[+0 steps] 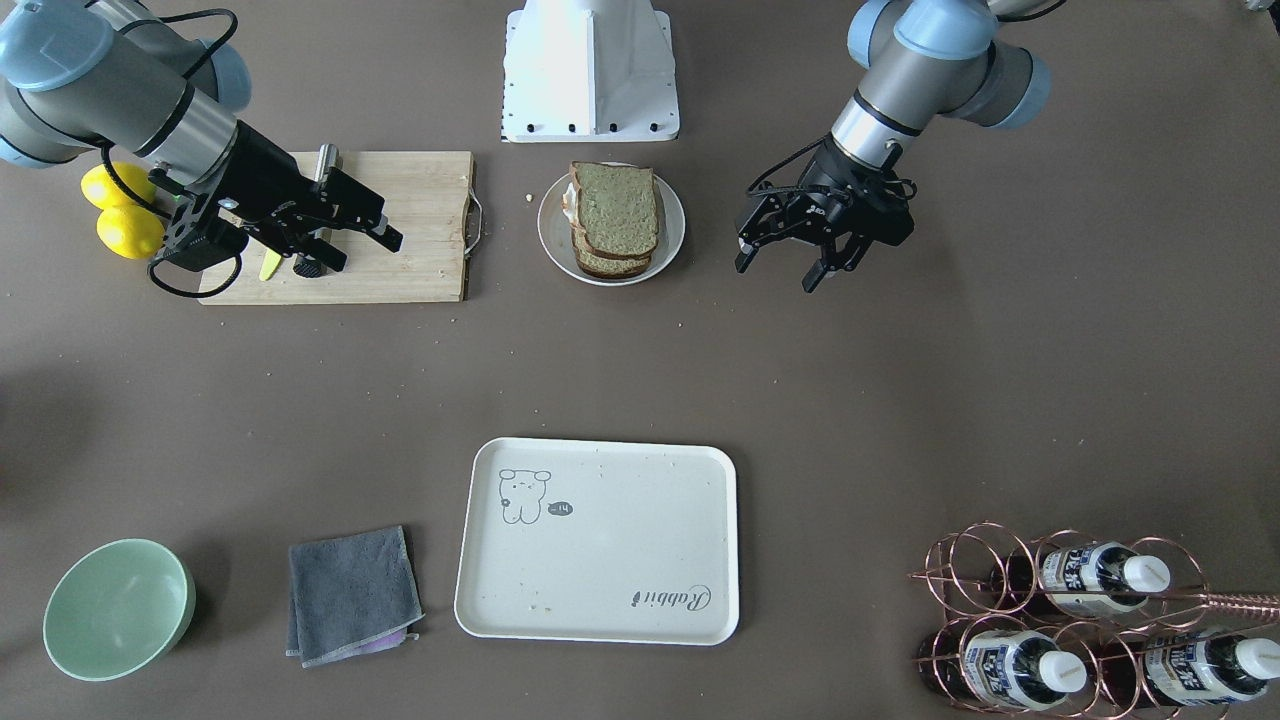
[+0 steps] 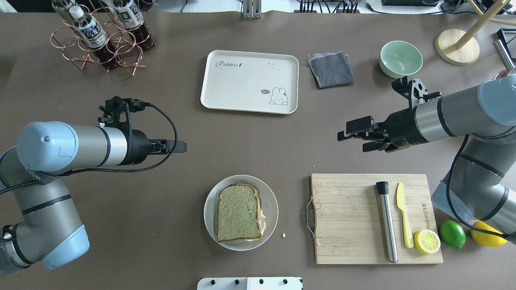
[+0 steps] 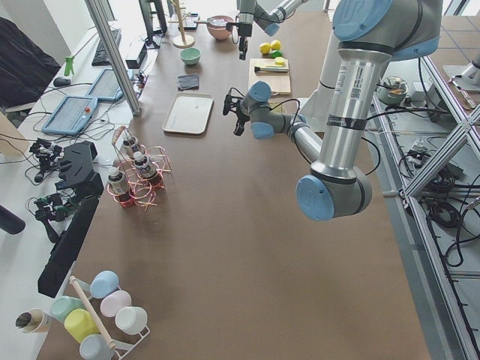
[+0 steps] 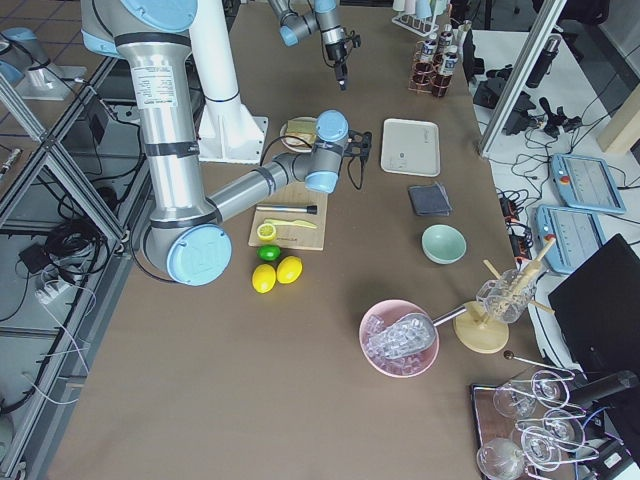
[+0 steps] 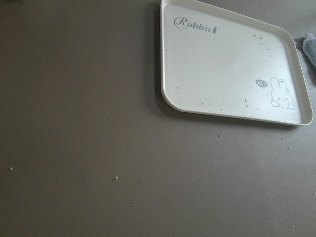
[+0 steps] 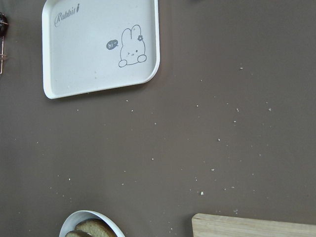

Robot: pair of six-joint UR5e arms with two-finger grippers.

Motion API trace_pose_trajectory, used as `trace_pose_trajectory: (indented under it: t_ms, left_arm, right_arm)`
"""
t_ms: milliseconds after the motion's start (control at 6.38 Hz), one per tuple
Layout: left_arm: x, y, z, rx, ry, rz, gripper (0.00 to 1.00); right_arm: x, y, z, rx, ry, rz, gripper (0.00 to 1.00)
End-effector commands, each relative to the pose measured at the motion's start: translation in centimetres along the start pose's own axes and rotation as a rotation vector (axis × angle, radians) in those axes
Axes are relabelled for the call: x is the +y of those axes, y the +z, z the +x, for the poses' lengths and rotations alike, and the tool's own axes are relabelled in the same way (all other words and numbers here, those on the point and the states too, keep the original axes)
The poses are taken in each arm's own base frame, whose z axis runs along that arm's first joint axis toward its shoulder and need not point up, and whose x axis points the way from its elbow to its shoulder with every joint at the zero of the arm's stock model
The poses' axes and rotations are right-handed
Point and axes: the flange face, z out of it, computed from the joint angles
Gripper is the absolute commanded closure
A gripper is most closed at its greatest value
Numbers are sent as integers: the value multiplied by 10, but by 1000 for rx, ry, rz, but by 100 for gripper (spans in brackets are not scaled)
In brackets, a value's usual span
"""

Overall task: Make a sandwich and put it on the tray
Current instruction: 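Release the bread and raise the right gripper while the left arm approaches the plate, then grasp the rim of the white plate with the left gripper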

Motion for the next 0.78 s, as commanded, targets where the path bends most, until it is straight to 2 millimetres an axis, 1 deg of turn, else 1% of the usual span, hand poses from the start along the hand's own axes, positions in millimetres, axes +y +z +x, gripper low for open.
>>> trace_pose_trajectory:
  t_ms: [0,157,313,470,627]
  left_arm:
    - [56,22,19,-9,42,-8,4]
    - [92,34,37,-4,2,-10,7]
    - [108,36,43,-5,4,4,16]
    - [123,39,48,-3,-24,0,32]
    - [127,41,50,-4,-22,2,45]
  right_arm:
    - [-5,-10,18,23,-13,10,1]
    - [-4,-11,26,30,-21,10,1]
    - [-2,-11,34,39,-21,9,1]
    - [-2,-12,34,40,-20,11,1]
    - [-4,-10,36,43,-18,13,1]
